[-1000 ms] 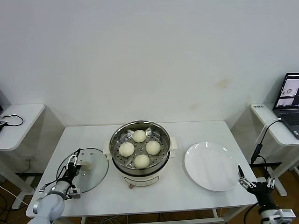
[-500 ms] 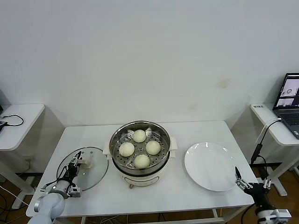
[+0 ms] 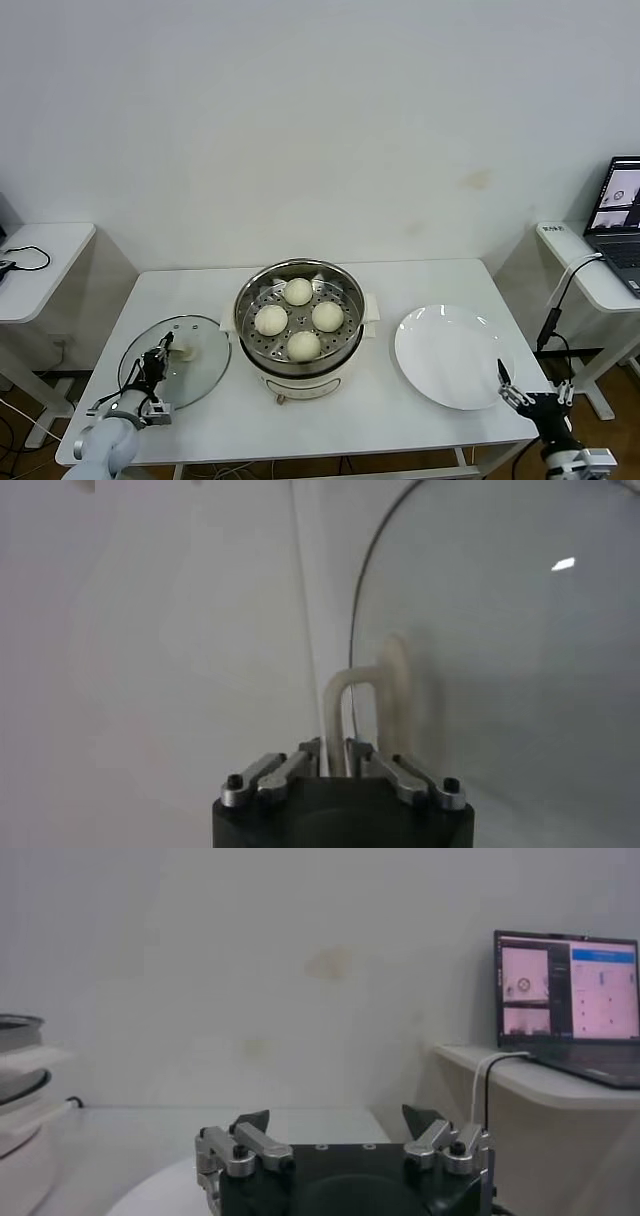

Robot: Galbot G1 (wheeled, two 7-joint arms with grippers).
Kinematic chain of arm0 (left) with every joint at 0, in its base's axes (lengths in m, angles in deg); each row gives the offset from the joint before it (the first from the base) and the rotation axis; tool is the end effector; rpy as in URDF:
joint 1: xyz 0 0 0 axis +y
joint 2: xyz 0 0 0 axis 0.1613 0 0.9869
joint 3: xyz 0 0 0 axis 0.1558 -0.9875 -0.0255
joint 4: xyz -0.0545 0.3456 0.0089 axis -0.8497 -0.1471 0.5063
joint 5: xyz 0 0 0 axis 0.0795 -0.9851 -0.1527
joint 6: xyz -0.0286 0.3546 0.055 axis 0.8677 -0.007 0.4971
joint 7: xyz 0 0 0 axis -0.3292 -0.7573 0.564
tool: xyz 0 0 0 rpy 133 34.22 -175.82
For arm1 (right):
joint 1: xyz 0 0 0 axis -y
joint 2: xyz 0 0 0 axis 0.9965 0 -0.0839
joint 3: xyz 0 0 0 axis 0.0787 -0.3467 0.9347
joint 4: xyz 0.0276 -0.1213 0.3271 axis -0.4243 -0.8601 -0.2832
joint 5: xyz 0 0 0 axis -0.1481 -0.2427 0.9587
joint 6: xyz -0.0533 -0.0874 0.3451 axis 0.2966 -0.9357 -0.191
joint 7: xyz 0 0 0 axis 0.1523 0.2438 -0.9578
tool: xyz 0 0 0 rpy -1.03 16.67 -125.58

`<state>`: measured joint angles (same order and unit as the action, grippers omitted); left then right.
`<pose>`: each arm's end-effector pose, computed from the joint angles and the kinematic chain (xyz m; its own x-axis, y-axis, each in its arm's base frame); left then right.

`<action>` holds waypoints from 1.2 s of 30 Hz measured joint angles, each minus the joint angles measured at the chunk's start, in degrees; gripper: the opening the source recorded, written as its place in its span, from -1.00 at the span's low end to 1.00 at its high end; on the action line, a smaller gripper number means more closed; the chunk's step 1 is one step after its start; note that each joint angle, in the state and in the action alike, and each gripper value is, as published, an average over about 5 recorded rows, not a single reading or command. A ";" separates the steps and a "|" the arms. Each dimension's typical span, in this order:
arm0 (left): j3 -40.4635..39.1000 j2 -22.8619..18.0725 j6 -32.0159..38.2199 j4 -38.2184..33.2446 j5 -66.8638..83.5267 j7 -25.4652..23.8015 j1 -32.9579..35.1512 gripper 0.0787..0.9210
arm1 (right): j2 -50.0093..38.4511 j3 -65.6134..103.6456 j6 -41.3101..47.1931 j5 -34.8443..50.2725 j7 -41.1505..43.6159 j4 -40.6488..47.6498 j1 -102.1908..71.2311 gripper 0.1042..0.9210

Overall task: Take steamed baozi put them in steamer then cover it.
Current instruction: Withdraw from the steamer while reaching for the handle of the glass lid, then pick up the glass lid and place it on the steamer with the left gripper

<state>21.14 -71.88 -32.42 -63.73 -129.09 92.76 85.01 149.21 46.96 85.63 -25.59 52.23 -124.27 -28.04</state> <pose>0.3112 0.2095 -0.4338 -0.9778 -0.0067 0.2096 0.2095 -0.0742 0.9750 0.1529 -0.1739 -0.3359 -0.9953 0.0637 0.0728 0.0602 0.9970 -0.0495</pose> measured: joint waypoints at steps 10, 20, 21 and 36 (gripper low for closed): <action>2.45 -1.35 -1.94 -5.45 3.10 1.40 3.50 -0.84 | -0.74 -1.37 -0.23 -0.32 0.17 -0.63 -0.36 0.76; 6.69 -2.77 -7.04 -16.93 2.15 -0.20 9.01 -0.84 | -1.39 -2.87 -0.28 -0.83 0.26 -0.95 0.14 0.76; 7.24 -2.71 -7.63 -18.26 1.93 -0.53 9.61 -0.84 | -1.47 -2.99 -0.27 -0.91 0.26 -0.94 0.25 0.76; 13.14 0.93 -16.24 -37.28 4.61 -8.94 15.56 -0.84 | -1.31 -4.33 -0.88 -2.85 0.36 -1.15 0.45 0.76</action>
<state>34.28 -70.95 -48.66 -101.01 -124.48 83.82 100.57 147.89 42.64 84.75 -28.44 52.58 -125.42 -27.59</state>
